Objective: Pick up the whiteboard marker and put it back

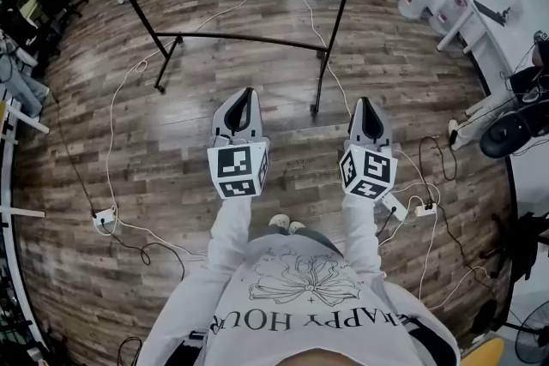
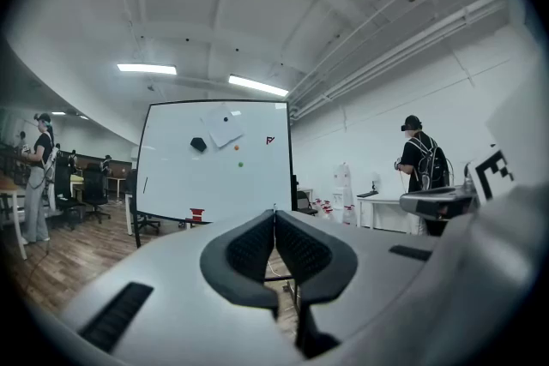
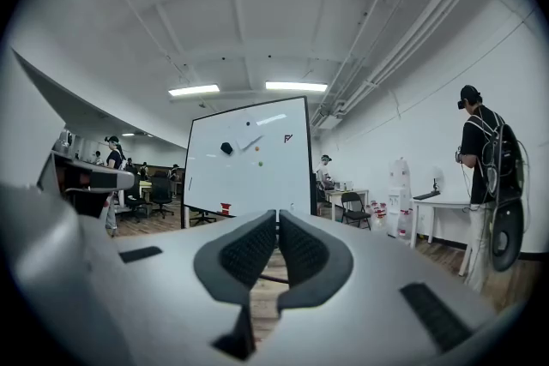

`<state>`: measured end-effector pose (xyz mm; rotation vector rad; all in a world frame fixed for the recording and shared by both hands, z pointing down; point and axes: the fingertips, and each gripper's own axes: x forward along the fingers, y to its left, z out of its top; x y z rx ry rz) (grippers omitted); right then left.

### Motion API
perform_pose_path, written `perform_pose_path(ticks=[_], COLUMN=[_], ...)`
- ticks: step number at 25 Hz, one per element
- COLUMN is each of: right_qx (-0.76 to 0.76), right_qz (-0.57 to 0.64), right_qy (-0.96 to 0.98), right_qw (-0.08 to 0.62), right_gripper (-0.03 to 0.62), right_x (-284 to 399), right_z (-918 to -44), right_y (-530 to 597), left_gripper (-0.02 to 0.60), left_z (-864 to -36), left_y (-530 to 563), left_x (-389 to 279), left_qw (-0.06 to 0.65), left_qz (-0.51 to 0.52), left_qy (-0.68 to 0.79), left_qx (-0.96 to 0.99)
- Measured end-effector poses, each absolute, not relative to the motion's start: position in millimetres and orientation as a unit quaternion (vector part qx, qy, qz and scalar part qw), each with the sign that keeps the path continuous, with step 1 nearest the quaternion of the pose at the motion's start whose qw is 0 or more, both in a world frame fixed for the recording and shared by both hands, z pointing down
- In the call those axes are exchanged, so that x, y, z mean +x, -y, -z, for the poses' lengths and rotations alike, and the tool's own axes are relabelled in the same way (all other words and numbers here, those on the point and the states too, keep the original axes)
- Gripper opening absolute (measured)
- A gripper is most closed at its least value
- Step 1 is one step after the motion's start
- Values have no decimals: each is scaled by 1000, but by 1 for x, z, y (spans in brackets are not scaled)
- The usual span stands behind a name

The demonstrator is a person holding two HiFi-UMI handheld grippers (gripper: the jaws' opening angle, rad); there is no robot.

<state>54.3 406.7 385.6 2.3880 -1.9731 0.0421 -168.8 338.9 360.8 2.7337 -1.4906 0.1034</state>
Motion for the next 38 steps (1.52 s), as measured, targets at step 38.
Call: perform_pose_path(ticks=[38], right_qx=[734], right_qz=[0], right_qy=[679], right_qw=[13], right_gripper=[41], right_x=[186], right_z=[-373], right_y=[-105], left_gripper=[6], left_z=[-360], left_y=[-63], left_x=[-34], left_qw=[10], left_qz=[-33], left_qy=[515], left_qx=[857])
